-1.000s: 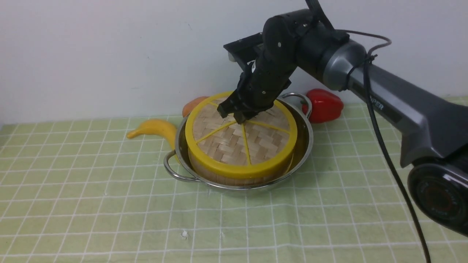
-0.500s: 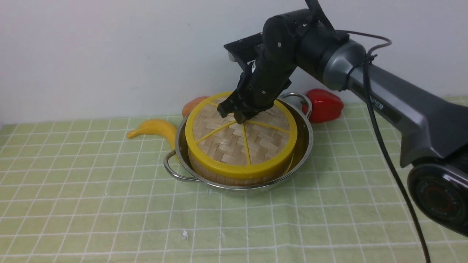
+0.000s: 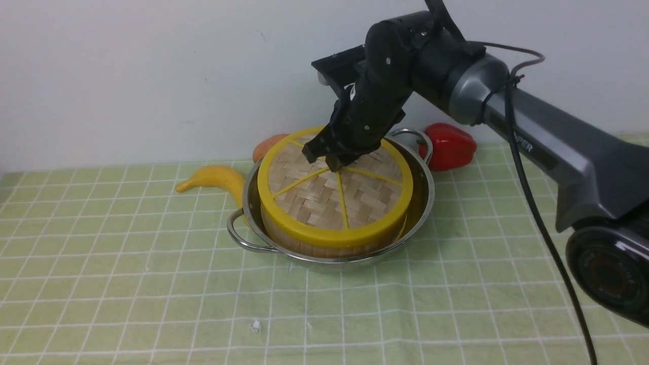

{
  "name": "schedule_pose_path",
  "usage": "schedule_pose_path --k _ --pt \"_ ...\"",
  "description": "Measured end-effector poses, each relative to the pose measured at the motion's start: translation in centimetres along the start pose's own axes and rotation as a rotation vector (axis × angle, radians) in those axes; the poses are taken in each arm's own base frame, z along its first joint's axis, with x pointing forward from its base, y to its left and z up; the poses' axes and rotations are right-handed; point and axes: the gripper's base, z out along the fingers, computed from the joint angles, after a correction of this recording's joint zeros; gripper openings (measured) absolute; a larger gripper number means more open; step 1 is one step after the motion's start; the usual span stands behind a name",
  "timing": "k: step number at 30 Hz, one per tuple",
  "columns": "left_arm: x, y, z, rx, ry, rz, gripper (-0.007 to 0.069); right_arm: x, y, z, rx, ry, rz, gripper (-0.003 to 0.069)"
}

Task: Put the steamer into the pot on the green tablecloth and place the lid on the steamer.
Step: 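Place the bamboo steamer lid onto the steamer basket in the pot with the right gripper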

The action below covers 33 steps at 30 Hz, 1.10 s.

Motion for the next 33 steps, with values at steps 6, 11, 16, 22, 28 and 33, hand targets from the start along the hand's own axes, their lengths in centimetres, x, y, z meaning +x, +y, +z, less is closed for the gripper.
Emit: schedule_pose_path --k 6,11,16,22,28,33 --pt "0.00 0.00 0.00 0.000 0.000 0.000 0.0001 -0.02 0.00 0.00 0.000 -0.002 0.000 0.0145" --pt "0.00 0.00 0.00 0.000 0.000 0.000 0.0001 -0.15 -0.09 0.02 0.003 -0.017 -0.001 0.0145" --pt "0.00 0.00 0.00 0.000 0.000 0.000 0.0001 -0.15 -0.09 0.02 0.003 -0.017 0.001 0.0145" --pt "0.00 0.00 0.00 0.000 0.000 0.000 0.0001 -0.15 -0.09 0.02 0.003 -0.017 0.003 0.0145" --pt "0.00 0.00 0.00 0.000 0.000 0.000 0.0001 -0.06 -0.15 0.53 0.004 -0.013 0.004 0.0145" --pt "0.00 0.00 0.00 0.000 0.000 0.000 0.0006 -0.06 -0.12 0.53 0.001 -0.013 0.006 0.0145"
